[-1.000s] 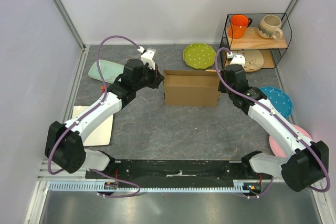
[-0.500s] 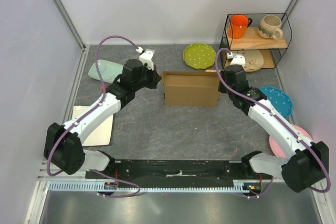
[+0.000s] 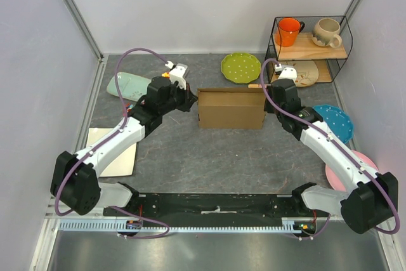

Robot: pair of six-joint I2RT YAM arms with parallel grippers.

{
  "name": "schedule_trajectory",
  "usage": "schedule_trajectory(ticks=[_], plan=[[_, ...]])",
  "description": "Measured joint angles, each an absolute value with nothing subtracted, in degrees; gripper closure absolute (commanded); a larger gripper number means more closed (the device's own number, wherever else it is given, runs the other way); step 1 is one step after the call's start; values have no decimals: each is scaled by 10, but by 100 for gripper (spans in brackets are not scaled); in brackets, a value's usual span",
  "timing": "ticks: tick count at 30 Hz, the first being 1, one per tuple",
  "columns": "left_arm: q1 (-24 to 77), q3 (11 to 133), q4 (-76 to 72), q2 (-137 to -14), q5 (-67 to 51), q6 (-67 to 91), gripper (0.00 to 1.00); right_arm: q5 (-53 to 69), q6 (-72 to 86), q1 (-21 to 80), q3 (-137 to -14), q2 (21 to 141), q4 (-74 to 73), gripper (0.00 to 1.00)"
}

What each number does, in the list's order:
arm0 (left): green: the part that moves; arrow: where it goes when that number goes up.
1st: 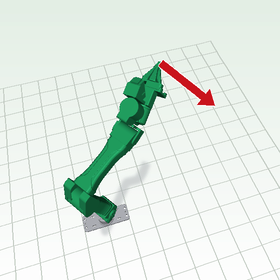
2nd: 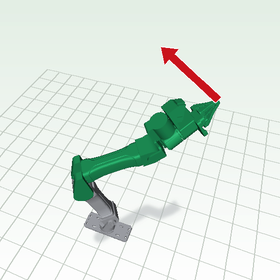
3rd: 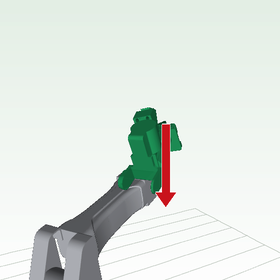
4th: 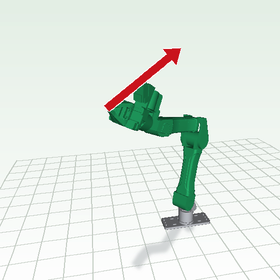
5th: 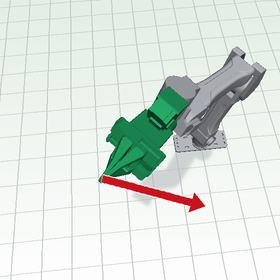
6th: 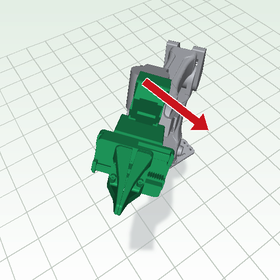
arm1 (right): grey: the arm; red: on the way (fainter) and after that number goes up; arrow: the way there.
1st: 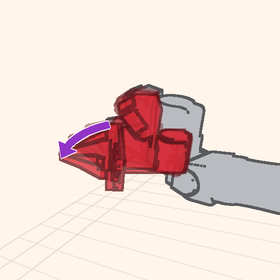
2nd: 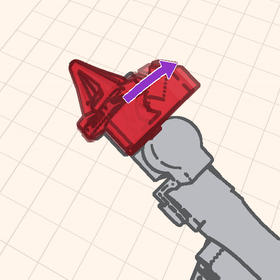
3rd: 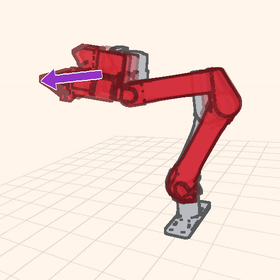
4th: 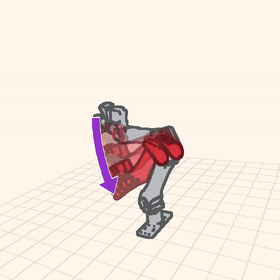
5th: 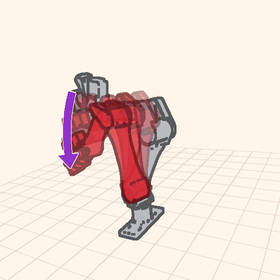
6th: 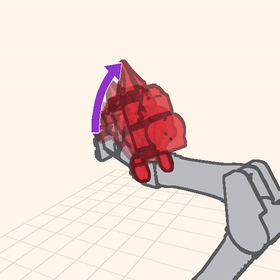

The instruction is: Fold the paper box

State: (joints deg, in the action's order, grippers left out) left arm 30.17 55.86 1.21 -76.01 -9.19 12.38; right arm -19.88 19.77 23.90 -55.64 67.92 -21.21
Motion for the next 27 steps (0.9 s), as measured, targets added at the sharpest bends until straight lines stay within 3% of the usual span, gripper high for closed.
schedule_trajectory(ticks=[10,15,27], plan=[[317,518,-33,-763,-77,126,98,-198,198,239,-547,674,-202,99],[319,519,-40,-767,-72,128,98,-199,206,239,-547,668,-207,73],[322,536,-19,-774,-61,128,98,-209,217,239,-563,654,-256,59]])
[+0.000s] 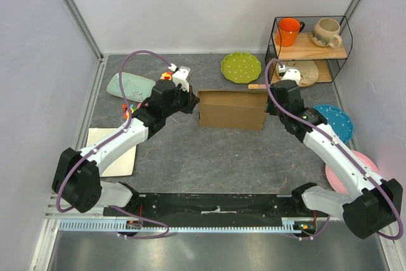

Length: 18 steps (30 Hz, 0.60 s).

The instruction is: Fold the paper box

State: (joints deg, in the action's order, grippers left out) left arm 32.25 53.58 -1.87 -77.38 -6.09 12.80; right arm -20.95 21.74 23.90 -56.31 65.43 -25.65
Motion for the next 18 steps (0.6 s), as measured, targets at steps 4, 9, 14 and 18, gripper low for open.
schedule_trajectory(ticks=[4,9,14,18], plan=[[322,540,-13,-775,-60,128,98,-215,218,239,-566,653,-256,58],[322,546,-4,-778,-60,128,98,-222,218,239,-566,638,-244,62],[322,552,1,-781,-60,128,98,-230,216,239,-566,627,-221,71],[323,555,3,-784,-61,128,98,-231,215,239,-566,628,-200,76]])
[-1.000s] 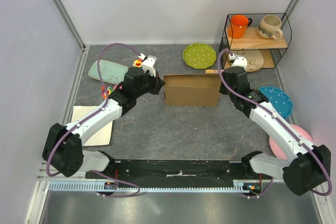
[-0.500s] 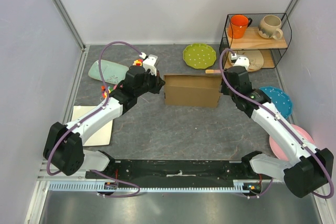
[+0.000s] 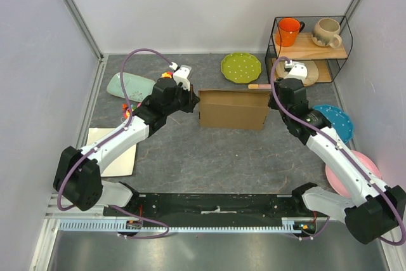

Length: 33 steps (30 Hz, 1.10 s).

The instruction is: Fold the paper box

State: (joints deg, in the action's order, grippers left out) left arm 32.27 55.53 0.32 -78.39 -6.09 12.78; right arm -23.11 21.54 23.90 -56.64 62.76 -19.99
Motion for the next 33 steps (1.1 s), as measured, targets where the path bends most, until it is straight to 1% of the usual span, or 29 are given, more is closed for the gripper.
schedule_trajectory(ticks=[5,8,9,14,18,26,27,29,30,32,33], plan=[[323,558,4,-786,-61,128,98,-234,214,239,-564,634,-184,77],[323,559,5,-787,-61,128,98,-235,214,239,-558,636,-179,81],[323,559,6,-787,-61,128,98,-235,213,239,-557,637,-177,86],[323,560,6,-787,-62,128,98,-234,212,241,-554,640,-171,100],[323,561,8,-787,-61,128,94,-237,212,242,-544,638,-157,100],[324,564,14,-787,-61,128,96,-237,220,243,-481,612,-104,100],[324,564,14,-787,-61,128,91,-237,223,244,-469,608,-98,100],[326,564,16,-787,-60,128,84,-236,227,245,-453,604,-89,100],[326,565,18,-787,-60,128,78,-236,228,245,-450,602,-86,100],[326,574,33,-789,-58,128,72,-237,230,245,-446,601,-85,100],[326,579,43,-790,-55,128,67,-237,230,245,-446,601,-85,100]])
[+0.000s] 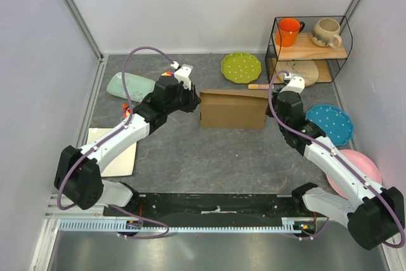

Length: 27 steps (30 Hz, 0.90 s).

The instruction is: Fold the paper box

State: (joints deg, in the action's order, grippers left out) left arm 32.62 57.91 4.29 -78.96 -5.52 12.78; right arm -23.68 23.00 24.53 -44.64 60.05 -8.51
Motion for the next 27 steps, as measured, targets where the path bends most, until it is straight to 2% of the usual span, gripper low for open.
schedule_trajectory(ticks=[7,23,27], plan=[[326,585,85,-772,-45,127,59,-241,232,245,-447,601,-86,100],[326,614,93,-767,-45,121,59,-241,232,245,-447,604,-85,100],[326,629,86,-781,-47,121,64,-241,232,245,-447,604,-84,100]])
